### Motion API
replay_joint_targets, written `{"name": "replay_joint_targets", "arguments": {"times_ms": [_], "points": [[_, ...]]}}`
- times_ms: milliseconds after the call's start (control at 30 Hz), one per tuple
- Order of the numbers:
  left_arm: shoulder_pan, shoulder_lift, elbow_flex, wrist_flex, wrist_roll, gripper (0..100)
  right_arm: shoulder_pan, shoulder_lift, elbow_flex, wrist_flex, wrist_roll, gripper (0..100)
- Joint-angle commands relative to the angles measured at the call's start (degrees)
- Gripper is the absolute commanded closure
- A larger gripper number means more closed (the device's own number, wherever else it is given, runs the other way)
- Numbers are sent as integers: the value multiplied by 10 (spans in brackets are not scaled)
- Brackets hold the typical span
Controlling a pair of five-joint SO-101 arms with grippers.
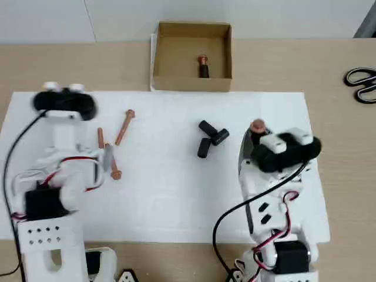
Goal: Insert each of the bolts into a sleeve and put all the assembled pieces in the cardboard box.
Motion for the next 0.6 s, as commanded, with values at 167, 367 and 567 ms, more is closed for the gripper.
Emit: {"name": "replay_joint_targets", "arguments": {"times_ms": [167,367,567], "points": [[-69,-10,-1,25,-7,783,0,356,-294,-73,5,995],[-71,-10,-1,61,-7,783,-54,604,-519,-75,5,995],[-71,-10,-1,76,-7,784,-63,846,-721,-134,4,995]]}}
